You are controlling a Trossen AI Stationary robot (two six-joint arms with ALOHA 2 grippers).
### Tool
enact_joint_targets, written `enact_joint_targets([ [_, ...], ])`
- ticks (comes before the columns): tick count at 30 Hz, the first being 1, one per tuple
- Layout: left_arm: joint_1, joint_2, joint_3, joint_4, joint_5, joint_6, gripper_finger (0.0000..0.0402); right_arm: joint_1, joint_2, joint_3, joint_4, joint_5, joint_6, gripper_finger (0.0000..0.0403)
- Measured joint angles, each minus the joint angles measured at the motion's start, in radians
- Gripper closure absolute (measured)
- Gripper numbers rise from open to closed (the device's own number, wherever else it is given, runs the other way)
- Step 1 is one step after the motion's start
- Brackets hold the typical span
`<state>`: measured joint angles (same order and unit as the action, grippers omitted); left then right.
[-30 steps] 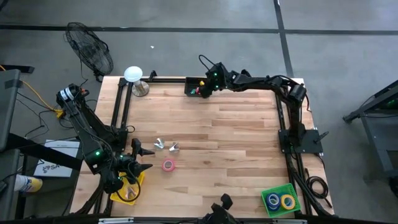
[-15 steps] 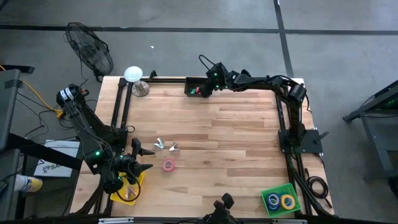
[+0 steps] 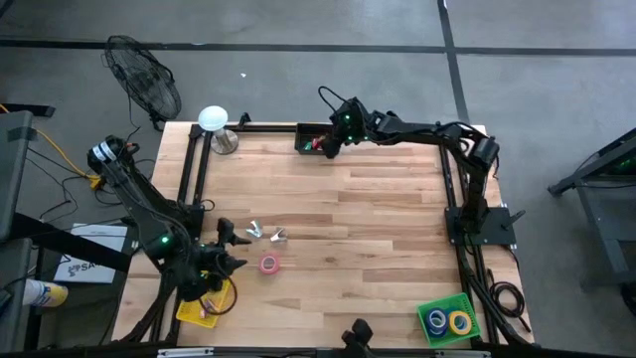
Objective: Pick and place Stapler, Stapler remover, tape
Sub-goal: Put the pink tape into the green bin
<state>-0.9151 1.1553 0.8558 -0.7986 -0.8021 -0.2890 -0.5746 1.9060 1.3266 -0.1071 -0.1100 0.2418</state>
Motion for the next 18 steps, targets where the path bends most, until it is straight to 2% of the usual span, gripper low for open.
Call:
enact_joint_targets([
  [6, 0.134, 0.047, 0.0, 0.055, 0.212, 0.176, 0.014, 0.062, -0.094, 0.0, -0.205, -0.017, -0.085, 0.0167],
  [12, 0.27, 0.144, 0.0, 0.148, 0.406, 0.332, 0.014, 0.166, -0.174, 0.0, -0.382, -0.011, -0.093, 0.0167],
  [18, 0.368, 0.238, 0.0, 0.229, 0.579, 0.417, 0.0141, 0.289, -0.232, 0.0, -0.502, 0.065, -0.087, 0.0167],
])
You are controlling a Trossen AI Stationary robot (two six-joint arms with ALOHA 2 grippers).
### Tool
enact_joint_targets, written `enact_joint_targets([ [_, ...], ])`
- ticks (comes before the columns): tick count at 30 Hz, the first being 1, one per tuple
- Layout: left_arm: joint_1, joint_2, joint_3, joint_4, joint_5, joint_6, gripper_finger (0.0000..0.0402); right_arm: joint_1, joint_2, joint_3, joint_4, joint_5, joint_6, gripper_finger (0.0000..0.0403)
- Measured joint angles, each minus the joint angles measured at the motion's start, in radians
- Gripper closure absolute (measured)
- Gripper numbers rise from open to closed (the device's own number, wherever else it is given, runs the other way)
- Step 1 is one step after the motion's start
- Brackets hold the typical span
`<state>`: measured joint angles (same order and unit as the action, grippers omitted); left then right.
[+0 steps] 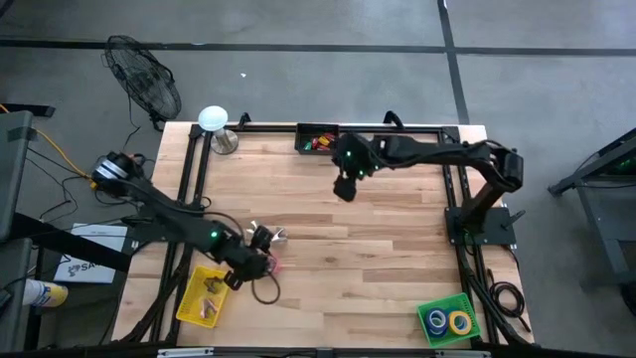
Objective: Pick and place Stapler, Stapler remover, tape
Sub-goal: Put the pink tape into the green bin
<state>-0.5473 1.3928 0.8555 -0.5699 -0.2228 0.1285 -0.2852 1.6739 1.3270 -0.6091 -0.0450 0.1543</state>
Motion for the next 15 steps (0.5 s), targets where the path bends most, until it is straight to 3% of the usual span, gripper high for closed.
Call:
enact_joint_targets([
  [8, 0.06, 0.108, 0.0, 0.046, 0.187, 0.007, 0.014, 0.134, -0.029, 0.0, -0.07, 0.072, 0.03, 0.0167],
  [15, 0.057, 0.173, 0.001, 0.077, 0.236, -0.002, 0.0141, 0.211, -0.029, 0.0, -0.079, 0.125, 0.066, 0.0167],
])
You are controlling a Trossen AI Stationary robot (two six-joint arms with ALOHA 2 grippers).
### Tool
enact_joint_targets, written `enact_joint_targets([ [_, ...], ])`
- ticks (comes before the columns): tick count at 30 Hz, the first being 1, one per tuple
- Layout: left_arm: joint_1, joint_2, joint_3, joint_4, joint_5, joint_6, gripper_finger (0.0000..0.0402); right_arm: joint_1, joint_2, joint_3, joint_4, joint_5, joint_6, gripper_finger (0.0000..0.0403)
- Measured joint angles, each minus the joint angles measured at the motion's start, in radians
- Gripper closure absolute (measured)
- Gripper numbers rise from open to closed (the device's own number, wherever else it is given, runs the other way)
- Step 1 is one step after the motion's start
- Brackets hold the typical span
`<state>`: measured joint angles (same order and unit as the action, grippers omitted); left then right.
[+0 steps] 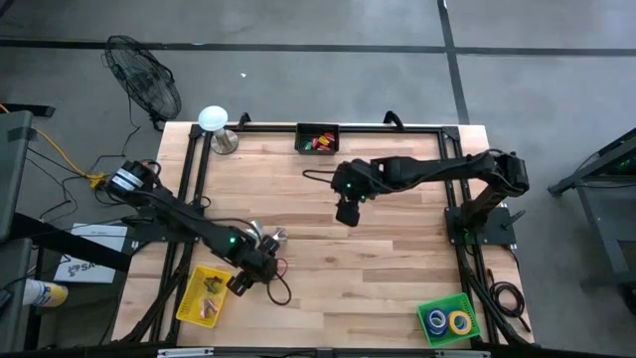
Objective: Pick and place Stapler, Stapler remover, tape
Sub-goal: Put the pink tape into the green bin
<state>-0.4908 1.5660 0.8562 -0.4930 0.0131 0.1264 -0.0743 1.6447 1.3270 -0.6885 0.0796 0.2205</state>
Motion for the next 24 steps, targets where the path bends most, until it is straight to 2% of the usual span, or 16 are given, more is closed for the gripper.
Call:
enact_joint_targets([
  [5, 0.0, 0.035, 0.0, 0.008, -0.001, -0.008, 0.0143, 0.036, 0.0, 0.001, -0.004, 0.026, 0.01, 0.0167],
  [9, 0.0, 0.052, 0.0, 0.011, -0.001, -0.017, 0.0166, 0.057, 0.0, 0.001, -0.01, 0.026, 0.042, 0.0167],
  [14, 0.0, 0.055, 0.0, 0.005, -0.006, -0.017, 0.0223, 0.085, 0.0, 0.001, -0.024, 0.027, 0.067, 0.0167],
  [21, 0.0, 0.055, 0.0, 0.004, -0.033, 0.048, 0.0323, 0.144, 0.0, 0.001, -0.086, 0.027, 0.123, 0.0167],
  [24, -0.001, 0.055, 0.0, 0.006, -0.072, 0.098, 0.0365, 0.185, 0.0, 0.001, -0.102, 0.075, 0.134, 0.0167],
])
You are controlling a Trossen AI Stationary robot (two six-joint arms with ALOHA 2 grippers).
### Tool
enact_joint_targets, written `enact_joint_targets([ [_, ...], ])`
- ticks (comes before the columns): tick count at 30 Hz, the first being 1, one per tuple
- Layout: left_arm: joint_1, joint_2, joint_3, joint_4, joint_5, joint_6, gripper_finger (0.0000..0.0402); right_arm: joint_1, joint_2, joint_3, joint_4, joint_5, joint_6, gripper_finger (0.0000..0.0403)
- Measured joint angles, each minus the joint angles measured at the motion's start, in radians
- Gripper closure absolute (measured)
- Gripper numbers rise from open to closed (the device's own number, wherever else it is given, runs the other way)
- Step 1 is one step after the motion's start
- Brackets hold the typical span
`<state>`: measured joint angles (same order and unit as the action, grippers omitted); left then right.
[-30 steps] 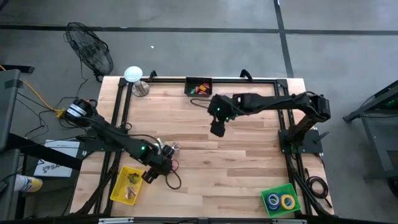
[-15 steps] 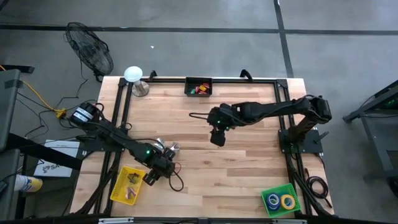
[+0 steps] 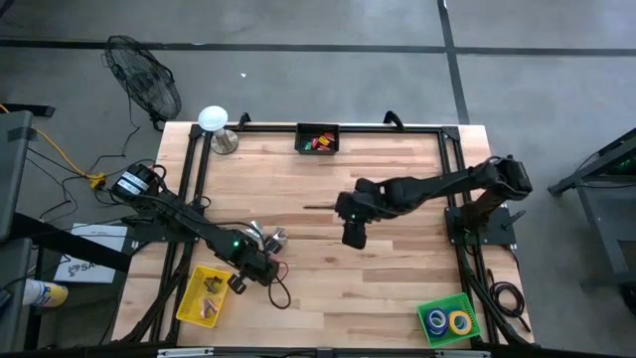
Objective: Pick and place Stapler, Stapler remover, tape
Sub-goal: Put the pink tape into the green bin
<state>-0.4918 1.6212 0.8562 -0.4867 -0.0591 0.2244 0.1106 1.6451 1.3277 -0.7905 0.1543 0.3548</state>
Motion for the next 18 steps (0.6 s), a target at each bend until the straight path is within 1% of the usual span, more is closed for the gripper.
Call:
enact_joint_targets([
  [3, 0.0, 0.0, 0.0, 0.018, -0.044, 0.043, 0.0367, 0.047, 0.0, 0.0, -0.001, 0.102, 0.013, 0.0167],
  [7, 0.001, 0.0, 0.0, 0.082, -0.1, 0.113, 0.0367, 0.115, 0.0, 0.0, 0.0, 0.244, 0.059, 0.0167],
  [10, 0.001, -0.01, 0.0, 0.135, -0.117, 0.159, 0.0367, 0.168, 0.008, 0.0, 0.001, 0.346, 0.112, 0.0167],
  [18, 0.002, -0.058, 0.013, 0.237, -0.191, 0.256, 0.0367, 0.285, 0.043, -0.001, 0.028, 0.507, 0.187, 0.0167],
])
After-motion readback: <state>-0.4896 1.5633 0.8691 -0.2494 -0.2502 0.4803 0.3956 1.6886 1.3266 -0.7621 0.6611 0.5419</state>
